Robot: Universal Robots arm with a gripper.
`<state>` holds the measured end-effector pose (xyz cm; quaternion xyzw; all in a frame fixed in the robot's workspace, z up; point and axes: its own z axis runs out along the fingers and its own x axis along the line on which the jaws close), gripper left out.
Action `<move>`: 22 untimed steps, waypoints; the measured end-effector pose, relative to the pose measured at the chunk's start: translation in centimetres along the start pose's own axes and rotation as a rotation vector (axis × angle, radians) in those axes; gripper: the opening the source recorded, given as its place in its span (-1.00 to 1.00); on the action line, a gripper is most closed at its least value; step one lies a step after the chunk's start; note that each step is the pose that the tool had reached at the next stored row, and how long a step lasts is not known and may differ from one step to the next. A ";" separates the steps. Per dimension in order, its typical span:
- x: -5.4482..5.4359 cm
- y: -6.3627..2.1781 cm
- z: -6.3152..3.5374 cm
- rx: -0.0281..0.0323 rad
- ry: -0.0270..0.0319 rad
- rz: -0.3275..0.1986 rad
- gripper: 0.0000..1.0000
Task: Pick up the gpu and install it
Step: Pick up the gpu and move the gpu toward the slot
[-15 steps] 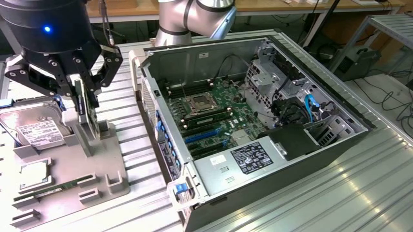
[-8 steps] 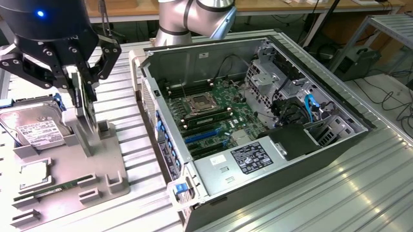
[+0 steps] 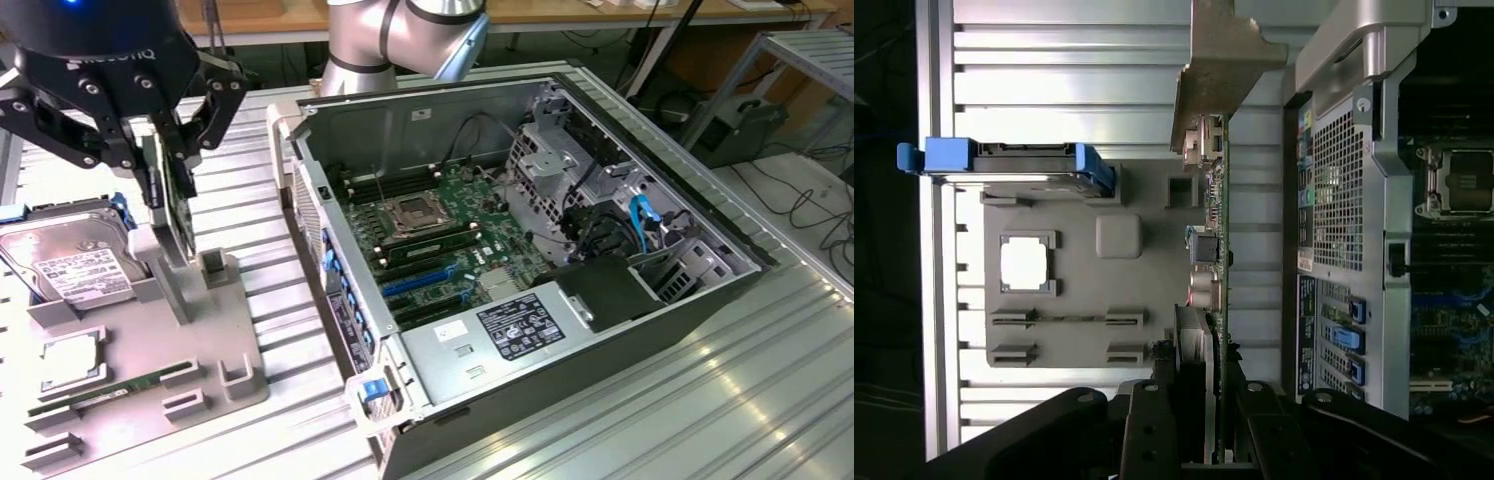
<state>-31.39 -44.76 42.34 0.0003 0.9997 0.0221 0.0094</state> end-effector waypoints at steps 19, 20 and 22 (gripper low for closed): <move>0.0 0.10 -2.18 0.0005 0.0000 0.000 -0.45; -0.1 0.10 -2.18 0.0005 0.0001 0.000 -0.45; -0.1 0.10 -2.18 0.0005 0.0001 0.000 -0.45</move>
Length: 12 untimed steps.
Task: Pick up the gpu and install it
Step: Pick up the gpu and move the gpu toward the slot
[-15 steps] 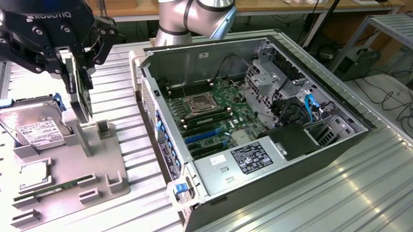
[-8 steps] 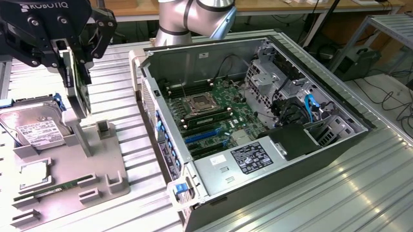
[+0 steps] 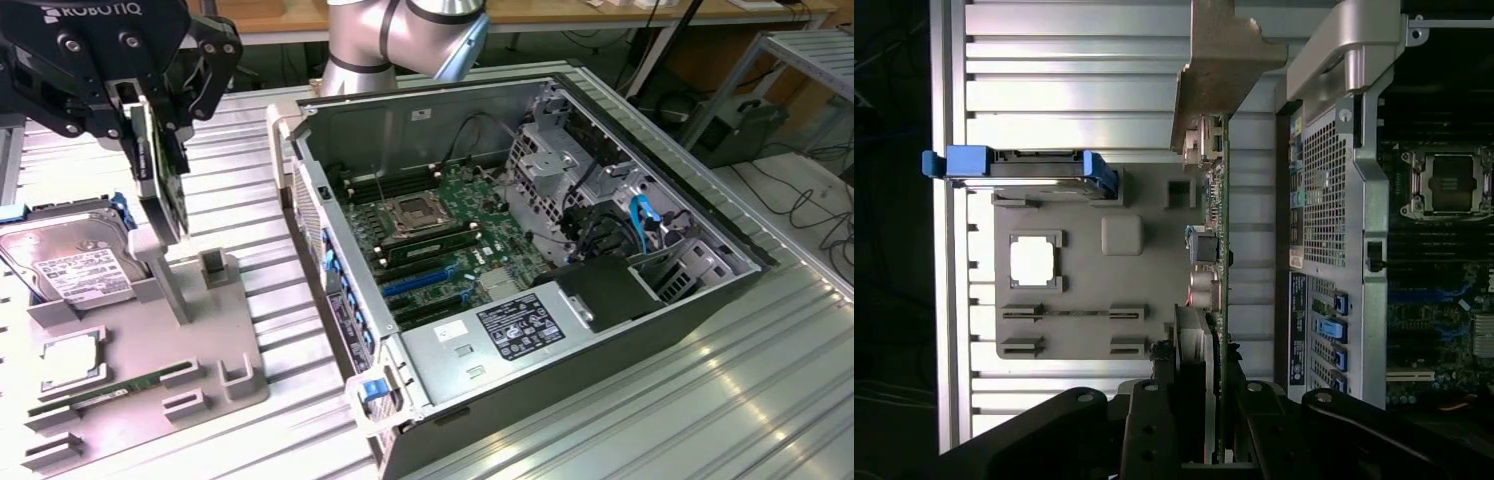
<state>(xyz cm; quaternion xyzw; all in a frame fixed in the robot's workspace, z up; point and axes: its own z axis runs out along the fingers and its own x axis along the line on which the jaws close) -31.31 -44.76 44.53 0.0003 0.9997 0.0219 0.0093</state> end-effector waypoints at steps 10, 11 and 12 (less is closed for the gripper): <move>-0.5 0.00 0.02 0.0000 -0.0001 0.000 -0.45; -0.6 0.00 0.03 -0.0001 -0.0001 0.000 -0.45; -0.6 0.00 0.03 -0.0001 -0.0001 0.000 -0.45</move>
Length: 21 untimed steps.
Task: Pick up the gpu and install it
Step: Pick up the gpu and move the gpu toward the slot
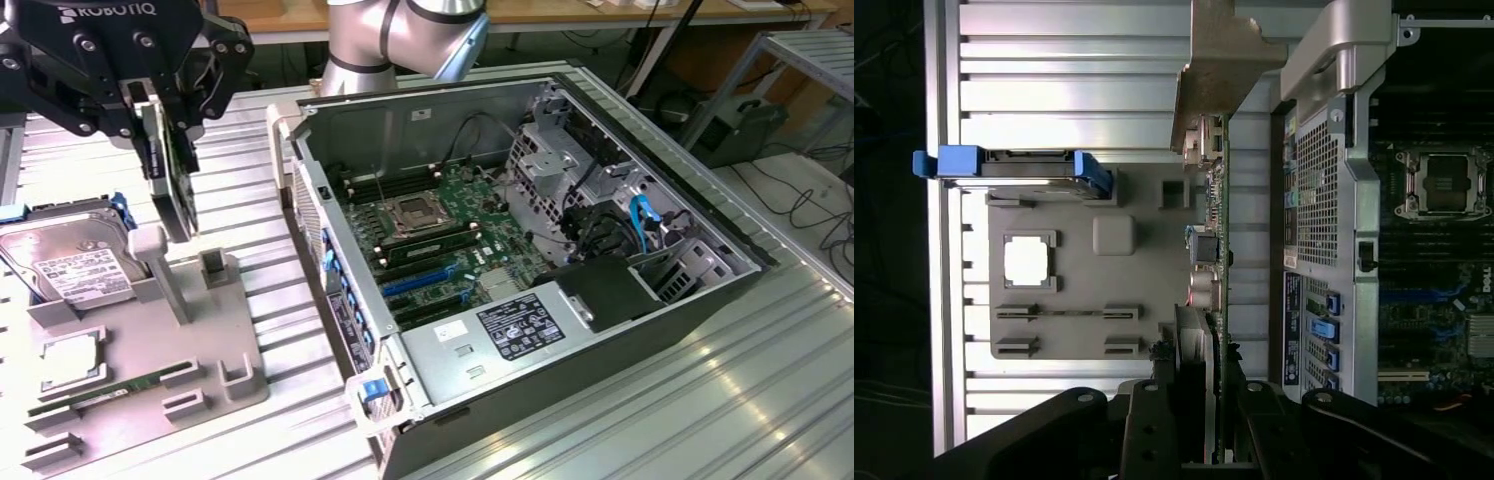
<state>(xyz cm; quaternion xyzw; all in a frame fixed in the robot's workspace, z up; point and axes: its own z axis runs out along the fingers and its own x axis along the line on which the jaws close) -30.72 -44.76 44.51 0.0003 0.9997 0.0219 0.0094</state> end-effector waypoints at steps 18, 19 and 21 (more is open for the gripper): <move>-0.7 0.00 0.01 0.0001 0.0001 0.000 -0.45; -0.8 0.00 0.01 0.0000 0.0000 0.000 -0.45; -0.9 0.00 0.01 0.0001 0.0001 0.000 -0.45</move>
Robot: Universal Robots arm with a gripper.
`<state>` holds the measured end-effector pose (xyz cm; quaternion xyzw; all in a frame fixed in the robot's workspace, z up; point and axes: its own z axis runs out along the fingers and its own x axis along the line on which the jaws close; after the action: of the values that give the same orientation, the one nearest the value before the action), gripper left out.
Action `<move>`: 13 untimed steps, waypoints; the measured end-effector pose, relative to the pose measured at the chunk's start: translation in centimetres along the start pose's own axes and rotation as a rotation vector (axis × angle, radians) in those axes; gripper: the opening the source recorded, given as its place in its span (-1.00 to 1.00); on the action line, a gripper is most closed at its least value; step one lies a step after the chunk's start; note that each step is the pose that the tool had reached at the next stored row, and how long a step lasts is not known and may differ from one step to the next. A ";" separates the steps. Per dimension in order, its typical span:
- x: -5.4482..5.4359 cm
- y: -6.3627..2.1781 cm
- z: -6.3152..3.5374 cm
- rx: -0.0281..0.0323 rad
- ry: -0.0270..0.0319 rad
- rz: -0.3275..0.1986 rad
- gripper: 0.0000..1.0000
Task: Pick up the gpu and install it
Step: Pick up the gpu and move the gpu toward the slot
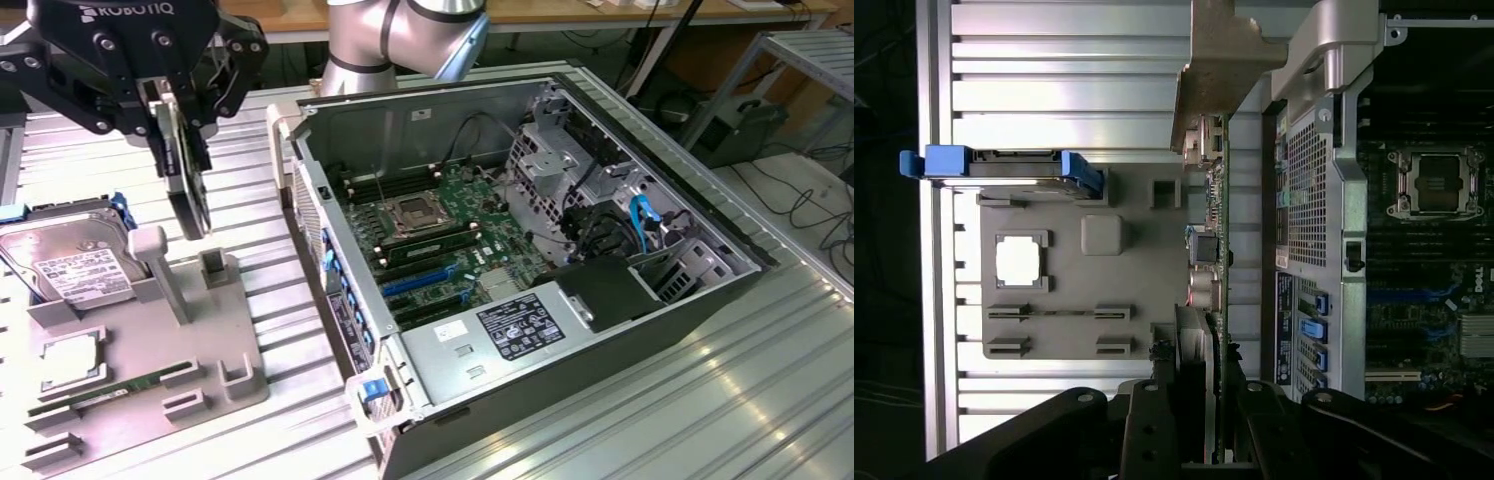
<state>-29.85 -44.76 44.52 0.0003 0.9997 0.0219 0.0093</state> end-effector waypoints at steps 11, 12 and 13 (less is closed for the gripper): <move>-0.7 0.00 0.02 0.0000 -0.0001 0.000 -0.45; -0.8 0.00 0.02 0.0000 0.0000 0.000 -0.45; -0.9 0.00 0.02 0.0000 0.0000 0.000 -0.45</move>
<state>-28.96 -44.76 44.51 0.0003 0.9997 0.0219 0.0093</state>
